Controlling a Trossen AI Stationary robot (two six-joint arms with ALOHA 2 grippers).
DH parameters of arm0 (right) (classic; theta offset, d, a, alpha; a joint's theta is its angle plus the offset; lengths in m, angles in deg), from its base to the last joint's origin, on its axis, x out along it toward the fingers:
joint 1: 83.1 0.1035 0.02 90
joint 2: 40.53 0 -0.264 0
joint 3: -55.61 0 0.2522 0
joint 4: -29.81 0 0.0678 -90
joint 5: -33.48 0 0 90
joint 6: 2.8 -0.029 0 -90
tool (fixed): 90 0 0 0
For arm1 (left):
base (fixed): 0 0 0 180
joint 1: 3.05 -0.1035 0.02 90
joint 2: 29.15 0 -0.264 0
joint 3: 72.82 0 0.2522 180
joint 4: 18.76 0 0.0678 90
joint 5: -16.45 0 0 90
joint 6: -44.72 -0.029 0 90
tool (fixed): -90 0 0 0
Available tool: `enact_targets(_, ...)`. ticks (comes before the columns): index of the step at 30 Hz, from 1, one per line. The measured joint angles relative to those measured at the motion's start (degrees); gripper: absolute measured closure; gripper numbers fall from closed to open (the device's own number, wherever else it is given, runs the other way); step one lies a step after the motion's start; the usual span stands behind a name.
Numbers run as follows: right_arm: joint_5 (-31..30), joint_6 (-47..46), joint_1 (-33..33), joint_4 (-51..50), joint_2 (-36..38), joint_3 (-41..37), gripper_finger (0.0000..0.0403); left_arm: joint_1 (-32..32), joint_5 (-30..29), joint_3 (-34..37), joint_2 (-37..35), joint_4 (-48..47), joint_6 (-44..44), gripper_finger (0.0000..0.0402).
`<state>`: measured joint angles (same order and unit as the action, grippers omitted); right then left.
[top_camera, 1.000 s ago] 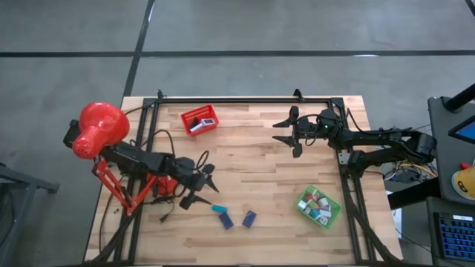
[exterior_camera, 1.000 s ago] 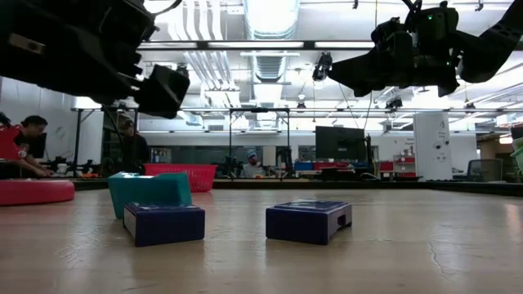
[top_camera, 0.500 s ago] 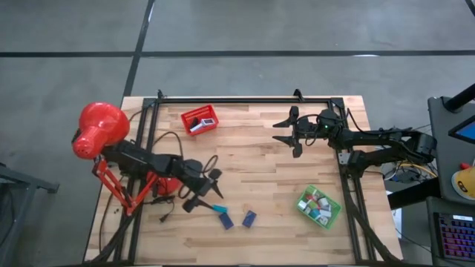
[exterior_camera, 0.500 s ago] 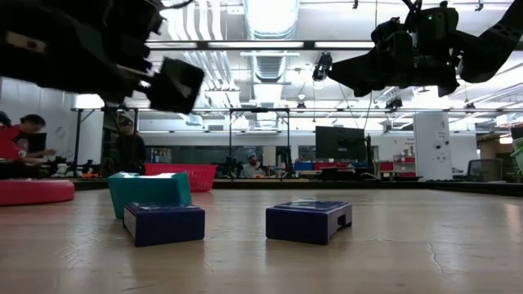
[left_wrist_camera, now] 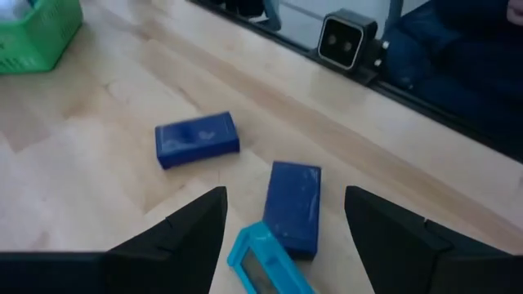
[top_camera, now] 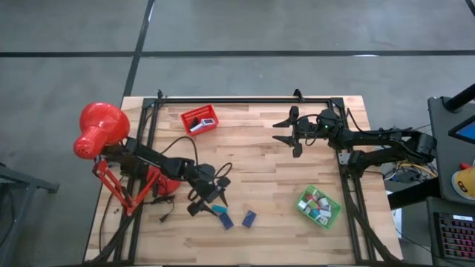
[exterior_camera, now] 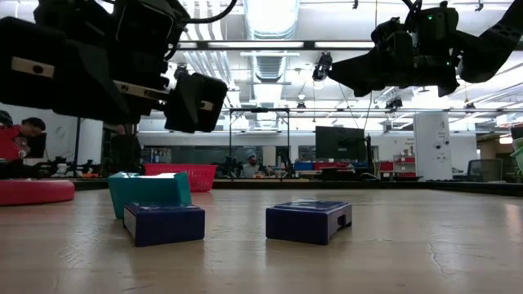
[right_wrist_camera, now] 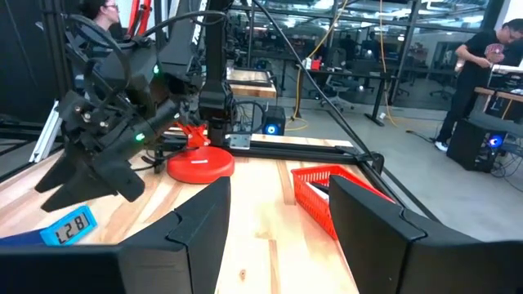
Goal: Pick & Place Office items
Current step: Put the light blue digital clock into the red bin
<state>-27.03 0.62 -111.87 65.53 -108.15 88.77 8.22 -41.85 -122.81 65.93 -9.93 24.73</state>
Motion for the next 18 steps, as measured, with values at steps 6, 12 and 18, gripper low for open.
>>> enact_targets(6,-0.01,0.0,0.01,-0.01,0.01,-0.02,0.0199,0.15,-4.45,-0.18,1.89,-0.12,2.07,0.0147)
enact_targets(12,0.0,0.0,-0.01,-0.01,0.01,-0.02,0.0199,0.15,-7.3,-0.14,4.46,-0.26,3.04,0.0147)
enact_targets(18,0.0,0.0,-0.01,0.01,0.01,-0.02,0.0199,0.22,-7.34,-0.14,4.51,-1.49,3.52,0.0147)
